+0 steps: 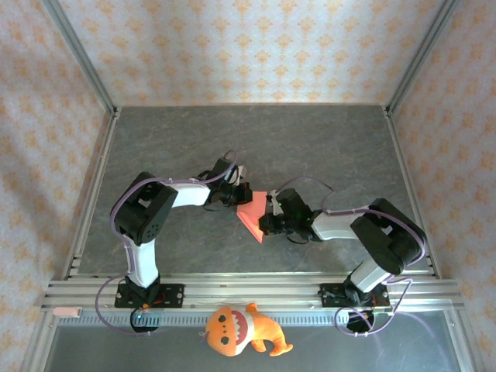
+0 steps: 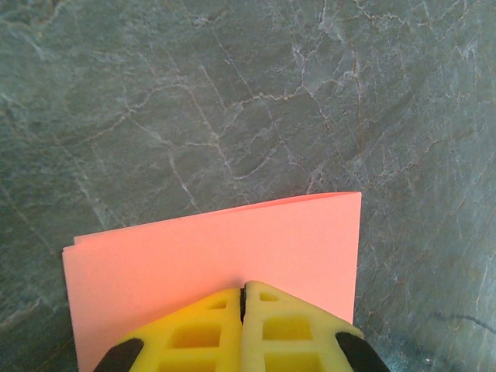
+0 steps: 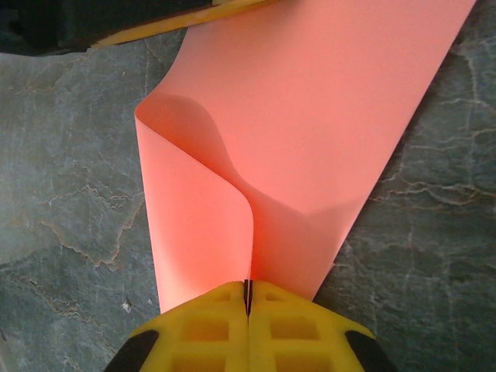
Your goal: Fold a paper plane with a square sheet of paper (pick it up from the middle)
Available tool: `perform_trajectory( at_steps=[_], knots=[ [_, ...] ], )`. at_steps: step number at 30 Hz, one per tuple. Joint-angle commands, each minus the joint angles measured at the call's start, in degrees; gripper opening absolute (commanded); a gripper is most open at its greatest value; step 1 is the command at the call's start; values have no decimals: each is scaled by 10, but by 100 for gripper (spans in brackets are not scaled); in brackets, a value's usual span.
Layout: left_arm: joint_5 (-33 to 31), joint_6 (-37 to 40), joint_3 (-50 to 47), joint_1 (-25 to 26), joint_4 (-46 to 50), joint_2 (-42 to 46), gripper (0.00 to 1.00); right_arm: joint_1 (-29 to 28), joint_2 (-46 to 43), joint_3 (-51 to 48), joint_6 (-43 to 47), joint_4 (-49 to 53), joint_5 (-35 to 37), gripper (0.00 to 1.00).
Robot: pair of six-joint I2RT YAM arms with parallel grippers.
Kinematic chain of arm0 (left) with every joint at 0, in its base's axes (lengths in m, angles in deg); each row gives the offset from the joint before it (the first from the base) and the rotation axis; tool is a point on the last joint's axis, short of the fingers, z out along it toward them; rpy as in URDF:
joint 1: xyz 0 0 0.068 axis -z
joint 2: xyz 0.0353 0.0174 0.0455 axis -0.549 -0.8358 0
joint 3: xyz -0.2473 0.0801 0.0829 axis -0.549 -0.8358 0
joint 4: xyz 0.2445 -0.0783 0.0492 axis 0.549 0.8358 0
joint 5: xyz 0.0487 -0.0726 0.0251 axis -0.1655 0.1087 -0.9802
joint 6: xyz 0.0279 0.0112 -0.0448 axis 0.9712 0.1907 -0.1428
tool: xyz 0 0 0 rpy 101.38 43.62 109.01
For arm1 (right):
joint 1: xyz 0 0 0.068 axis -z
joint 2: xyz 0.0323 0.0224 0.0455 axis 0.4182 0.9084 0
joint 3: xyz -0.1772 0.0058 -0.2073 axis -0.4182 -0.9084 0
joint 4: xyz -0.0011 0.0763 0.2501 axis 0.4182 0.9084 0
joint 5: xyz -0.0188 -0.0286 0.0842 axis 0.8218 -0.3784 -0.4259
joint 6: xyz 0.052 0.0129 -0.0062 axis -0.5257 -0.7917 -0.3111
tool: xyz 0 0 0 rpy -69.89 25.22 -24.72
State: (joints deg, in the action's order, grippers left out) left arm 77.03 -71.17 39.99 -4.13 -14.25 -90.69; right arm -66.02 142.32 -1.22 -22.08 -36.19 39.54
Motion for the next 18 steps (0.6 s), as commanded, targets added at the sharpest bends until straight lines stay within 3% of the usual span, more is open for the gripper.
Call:
perform_trajectory(
  at_steps=[1,18],
  knots=[
    [-35,5,-19,4,66,-28,0,1,-13,10,-3,17,22,0],
    [-35,5,-17,4,68,-24,0,1,7,10,-1,23,28,0]
  ],
)
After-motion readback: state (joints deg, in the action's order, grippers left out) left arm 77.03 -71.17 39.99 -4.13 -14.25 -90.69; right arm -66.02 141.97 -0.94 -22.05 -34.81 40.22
